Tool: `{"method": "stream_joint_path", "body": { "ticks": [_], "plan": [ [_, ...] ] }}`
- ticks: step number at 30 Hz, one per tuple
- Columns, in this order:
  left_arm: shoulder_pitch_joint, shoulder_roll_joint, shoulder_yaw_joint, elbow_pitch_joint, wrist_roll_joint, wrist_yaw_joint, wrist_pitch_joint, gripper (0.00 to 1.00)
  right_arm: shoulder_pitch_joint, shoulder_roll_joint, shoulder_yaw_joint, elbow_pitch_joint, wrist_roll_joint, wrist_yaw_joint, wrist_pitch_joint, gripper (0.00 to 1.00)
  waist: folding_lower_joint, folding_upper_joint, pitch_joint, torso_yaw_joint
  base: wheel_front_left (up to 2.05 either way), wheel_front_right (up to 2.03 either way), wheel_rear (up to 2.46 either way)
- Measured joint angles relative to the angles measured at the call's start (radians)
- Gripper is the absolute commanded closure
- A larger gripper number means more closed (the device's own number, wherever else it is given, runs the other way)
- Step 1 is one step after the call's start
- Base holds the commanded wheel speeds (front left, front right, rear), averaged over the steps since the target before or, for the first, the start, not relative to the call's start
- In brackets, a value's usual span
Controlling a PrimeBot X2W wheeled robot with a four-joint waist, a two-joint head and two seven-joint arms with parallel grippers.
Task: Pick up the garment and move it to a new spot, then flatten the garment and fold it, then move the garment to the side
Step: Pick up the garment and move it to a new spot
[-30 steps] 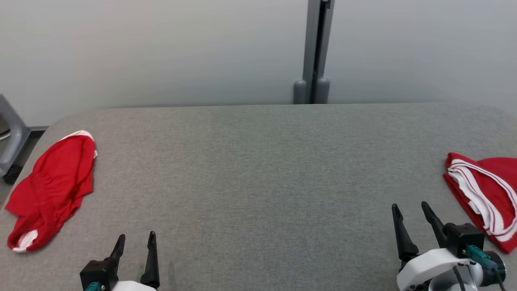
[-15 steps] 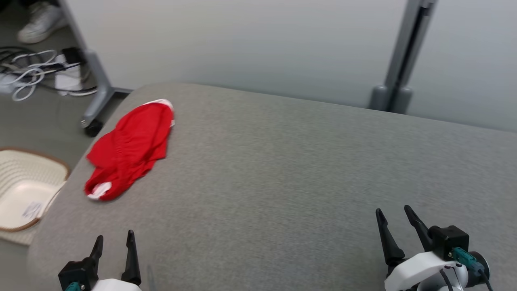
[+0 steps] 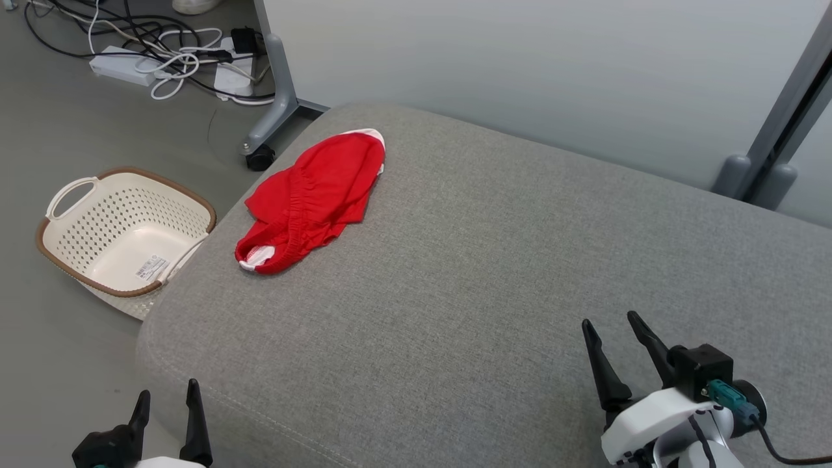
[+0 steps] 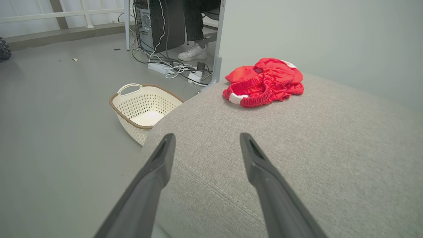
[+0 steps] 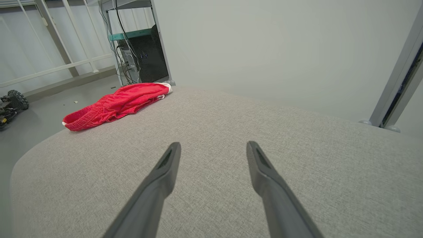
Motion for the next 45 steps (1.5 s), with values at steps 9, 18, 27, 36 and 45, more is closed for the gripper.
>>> {"method": "stream_joint_path", "body": {
  "ticks": [9, 18, 27, 36, 45],
  "plan": [
    [-0.108, -0.001, 0.021, 0.081, -0.067, -0.044, 0.0, 0.0, -0.05, 0.0, 0.014, -0.016, -0.052, 0.0, 0.0, 0.0, 0.0, 0.0, 0.069, -0.048, 0.0, 0.0, 0.0],
    [-0.397, 0.058, 0.04, 0.28, -0.047, -0.086, 0.0, 0.0, -0.12, -0.012, 0.012, -0.062, -0.133, 0.0, 0.0, 0.0, 0.0, 0.0, 0.2, -0.133, 0.0, 0.0, 0.0],
    [-0.636, 0.145, 0.038, 0.556, -0.063, -0.103, 0.007, 0.0, -0.187, -0.051, 0.025, -0.092, -0.151, 0.0, 0.0, 0.0, 0.0, 0.0, 0.332, -0.23, 0.0, 0.0, 0.0],
    [-0.758, 0.198, 0.019, 0.74, -0.068, -0.103, 0.044, 0.73, -0.224, -0.063, 0.017, -0.103, -0.15, 0.0, -0.003, 0.0, 0.0, -0.0001, 0.414, -0.314, 0.0, 0.0, 0.0],
    [-0.809, 0.233, -0.039, 0.632, -0.02, -0.104, 0.004, 1.0, -0.196, -0.038, -0.023, -0.096, -0.124, 0.0, -0.003, 0.0, 0.0, 0.0, 0.365, -0.334, 0.0, 0.0, 0.0]
  ]
}}
